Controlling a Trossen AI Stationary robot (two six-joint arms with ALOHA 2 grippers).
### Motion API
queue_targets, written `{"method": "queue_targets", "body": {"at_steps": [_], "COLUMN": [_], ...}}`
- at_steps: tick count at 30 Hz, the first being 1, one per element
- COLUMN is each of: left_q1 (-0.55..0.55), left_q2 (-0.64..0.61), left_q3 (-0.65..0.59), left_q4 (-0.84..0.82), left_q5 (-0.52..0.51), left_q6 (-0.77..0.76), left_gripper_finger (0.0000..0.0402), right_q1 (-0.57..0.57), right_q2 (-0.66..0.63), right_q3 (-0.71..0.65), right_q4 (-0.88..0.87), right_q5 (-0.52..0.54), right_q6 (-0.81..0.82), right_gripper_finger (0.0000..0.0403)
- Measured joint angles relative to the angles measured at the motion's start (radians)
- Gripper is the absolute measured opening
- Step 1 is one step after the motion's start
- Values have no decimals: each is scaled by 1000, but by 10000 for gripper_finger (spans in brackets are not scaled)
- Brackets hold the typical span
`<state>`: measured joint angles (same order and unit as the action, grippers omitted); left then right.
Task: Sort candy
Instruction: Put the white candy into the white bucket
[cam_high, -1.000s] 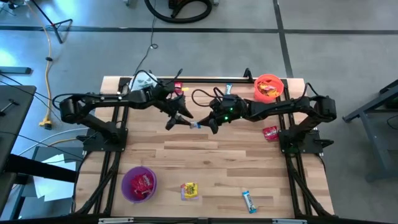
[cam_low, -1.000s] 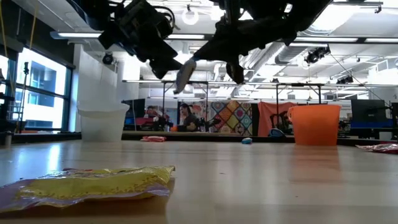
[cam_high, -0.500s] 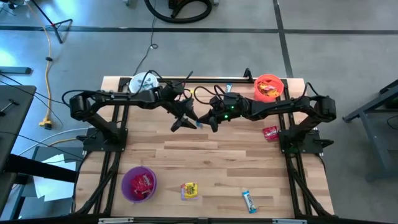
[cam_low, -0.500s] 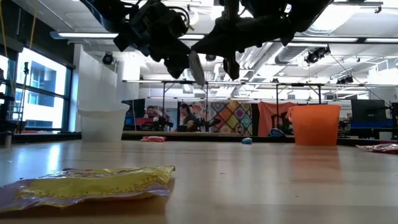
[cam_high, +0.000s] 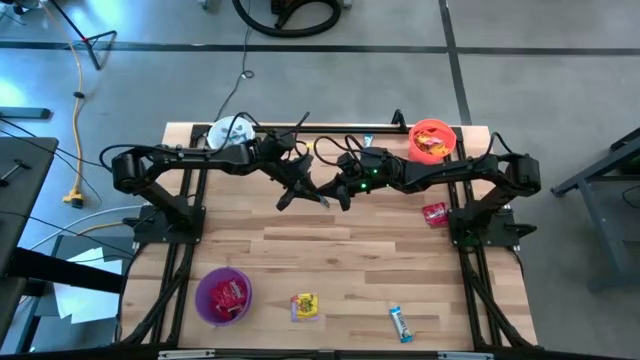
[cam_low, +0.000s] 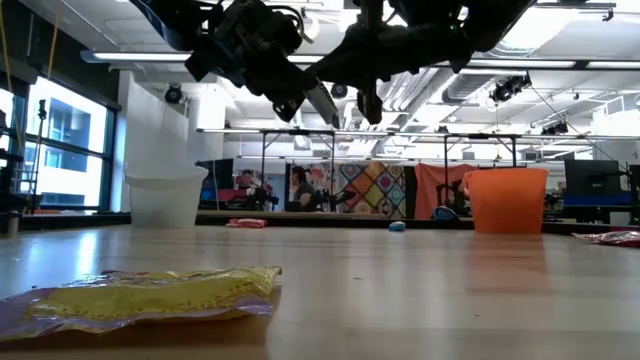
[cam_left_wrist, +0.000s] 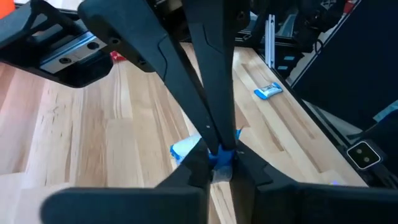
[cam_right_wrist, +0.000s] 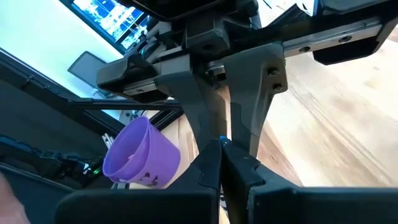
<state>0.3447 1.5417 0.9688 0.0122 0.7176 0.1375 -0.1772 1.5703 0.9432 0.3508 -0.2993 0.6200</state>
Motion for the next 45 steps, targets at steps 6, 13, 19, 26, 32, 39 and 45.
{"method": "queue_targets", "body": {"at_steps": [6, 13, 19, 26, 32, 39, 45], "left_q1": [10, 74, 158, 271, 439, 648, 722], "left_q2": [-5, -62, -163, -297, -389, -380, -322], "left_q3": [0, 0, 0, 0, 0, 0, 0], "left_q4": [2, -52, -146, -330, -563, -688, -728], "left_q5": [-9, -62, -141, -321, -529, -650, -654], "left_q6": [-14, -27, -21, -41, -176, -204, -238], "left_gripper_finger": [13, 4, 3, 2, 1, 1, 1], "right_q1": [0, -21, -73, -127, -153, -167, -170], "right_q2": [0, -20, -62, -73, -73, -73, -72], "right_q3": [0, 4, 30, 73, 78, 77, 77], "right_q4": [11, 14, -21, -26, -50, -62, -64], "right_q5": [1, 51, 79, 80, 80, 80, 80], "right_q6": [4, 9, -26, -73, -102, -105, -105], "right_gripper_finger": [11, 98, 155, 162, 162, 162, 162]}}
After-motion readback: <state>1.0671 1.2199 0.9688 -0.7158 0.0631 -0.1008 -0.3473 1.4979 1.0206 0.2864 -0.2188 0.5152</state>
